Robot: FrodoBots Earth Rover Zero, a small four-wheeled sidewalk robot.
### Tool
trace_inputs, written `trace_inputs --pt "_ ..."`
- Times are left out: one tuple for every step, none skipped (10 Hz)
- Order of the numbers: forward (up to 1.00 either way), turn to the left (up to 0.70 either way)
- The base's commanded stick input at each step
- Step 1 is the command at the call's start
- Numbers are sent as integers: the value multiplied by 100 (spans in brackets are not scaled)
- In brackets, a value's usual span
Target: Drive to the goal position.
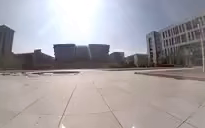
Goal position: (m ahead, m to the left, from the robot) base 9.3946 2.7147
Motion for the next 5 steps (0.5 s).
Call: trace_inputs --pt "70 0" --pt "70 0" --pt "70 0" --pt "70 0" --pt "70 0"
